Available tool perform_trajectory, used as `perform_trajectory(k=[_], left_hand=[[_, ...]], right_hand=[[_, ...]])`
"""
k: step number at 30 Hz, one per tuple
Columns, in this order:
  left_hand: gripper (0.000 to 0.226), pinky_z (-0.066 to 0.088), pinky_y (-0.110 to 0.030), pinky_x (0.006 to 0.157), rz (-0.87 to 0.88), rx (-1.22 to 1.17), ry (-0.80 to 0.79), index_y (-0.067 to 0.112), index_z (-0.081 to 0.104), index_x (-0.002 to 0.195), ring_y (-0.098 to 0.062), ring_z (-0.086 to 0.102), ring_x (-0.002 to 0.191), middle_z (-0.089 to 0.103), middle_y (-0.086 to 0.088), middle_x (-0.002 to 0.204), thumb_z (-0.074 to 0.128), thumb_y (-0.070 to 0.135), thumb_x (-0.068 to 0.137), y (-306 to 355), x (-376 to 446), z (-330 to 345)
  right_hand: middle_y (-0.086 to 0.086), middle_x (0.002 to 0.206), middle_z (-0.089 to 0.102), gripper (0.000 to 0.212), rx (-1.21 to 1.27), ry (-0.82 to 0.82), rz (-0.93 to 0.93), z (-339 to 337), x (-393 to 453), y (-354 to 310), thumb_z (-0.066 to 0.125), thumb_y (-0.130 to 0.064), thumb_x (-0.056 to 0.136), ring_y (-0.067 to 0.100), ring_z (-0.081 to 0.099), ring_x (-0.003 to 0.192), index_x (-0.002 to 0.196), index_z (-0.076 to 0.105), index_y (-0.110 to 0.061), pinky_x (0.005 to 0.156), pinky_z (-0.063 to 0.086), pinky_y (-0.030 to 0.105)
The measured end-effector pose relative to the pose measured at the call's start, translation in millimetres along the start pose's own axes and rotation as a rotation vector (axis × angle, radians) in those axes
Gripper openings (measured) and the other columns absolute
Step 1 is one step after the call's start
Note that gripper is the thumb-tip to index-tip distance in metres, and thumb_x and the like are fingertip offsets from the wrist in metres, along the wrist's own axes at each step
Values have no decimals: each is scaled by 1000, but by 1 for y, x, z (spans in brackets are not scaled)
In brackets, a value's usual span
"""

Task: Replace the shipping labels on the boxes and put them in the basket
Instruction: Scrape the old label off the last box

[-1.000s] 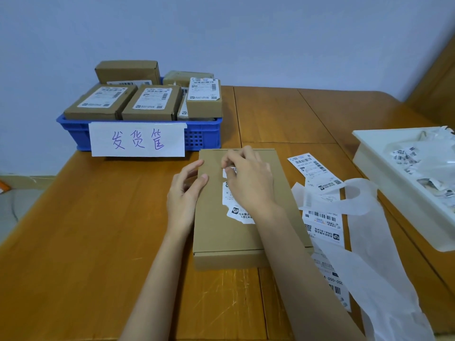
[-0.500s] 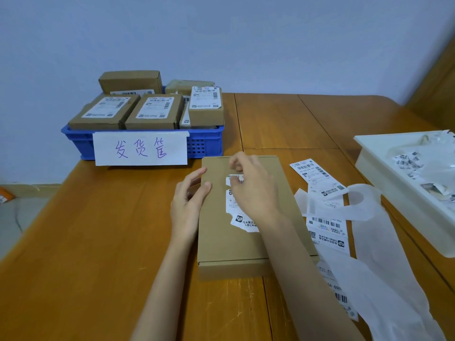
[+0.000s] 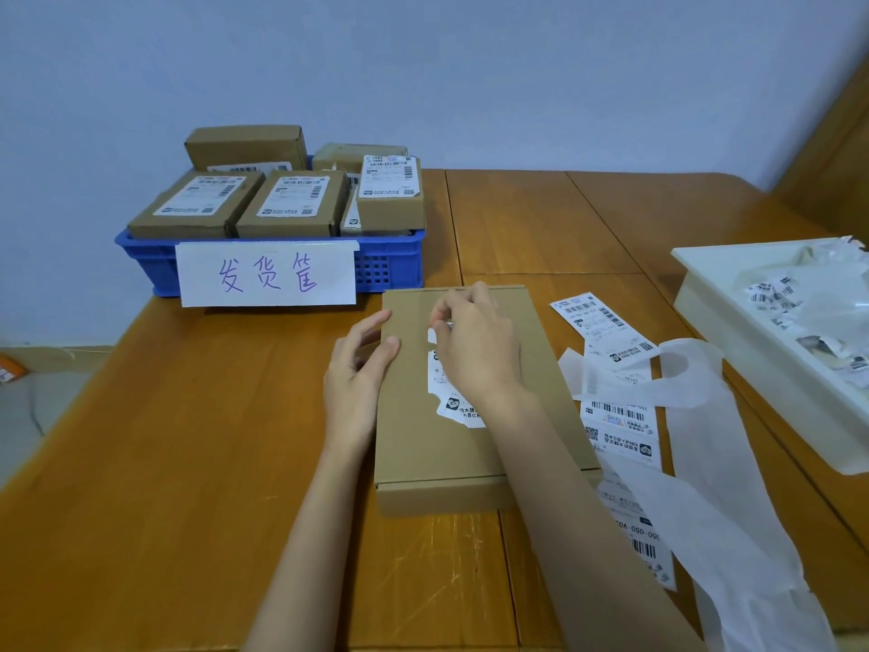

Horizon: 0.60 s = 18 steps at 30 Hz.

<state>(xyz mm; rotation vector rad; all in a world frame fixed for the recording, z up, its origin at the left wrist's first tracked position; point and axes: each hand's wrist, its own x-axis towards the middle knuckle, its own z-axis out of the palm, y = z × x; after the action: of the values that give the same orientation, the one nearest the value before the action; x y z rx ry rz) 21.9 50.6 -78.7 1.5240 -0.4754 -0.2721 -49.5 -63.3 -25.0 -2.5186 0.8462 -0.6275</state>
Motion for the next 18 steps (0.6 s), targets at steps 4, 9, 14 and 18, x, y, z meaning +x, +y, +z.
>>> perform_trajectory(k=[4,9,14,18], left_hand=[[30,46,-16,79,5,1,32,33,66,124,-2,60,104,61,0,124,64,24,96,1,-1,1],[30,44,-14,81,28,23,55,33,67,122,4,57,101,63,2,123,65,21,95,-1,1,2],[30,45,-12,78,8,0,31,34,67,123,4,59,99,61,3,121,65,23,95,-3,2,1],[31,45,-22,86,14,14,33,36,67,123,5,58,101,61,3,122,65,24,95,-3,2,1]], right_hand=[[4,117,48,16,-28,-44,5,-1,-1,-2,49,-9,95,21,46,112,105,59,-16,91,36,28],[2,113,47,18,-9,-97,-31,-1,-8,-2,45,-11,93,21,45,110,97,63,-15,96,36,32],[-6,109,48,20,299,89,30,-4,-9,7,50,-2,91,13,56,99,96,59,-19,86,50,40],[-7,106,50,21,185,51,-32,6,-5,7,53,-6,92,15,53,103,96,67,-22,86,49,40]])
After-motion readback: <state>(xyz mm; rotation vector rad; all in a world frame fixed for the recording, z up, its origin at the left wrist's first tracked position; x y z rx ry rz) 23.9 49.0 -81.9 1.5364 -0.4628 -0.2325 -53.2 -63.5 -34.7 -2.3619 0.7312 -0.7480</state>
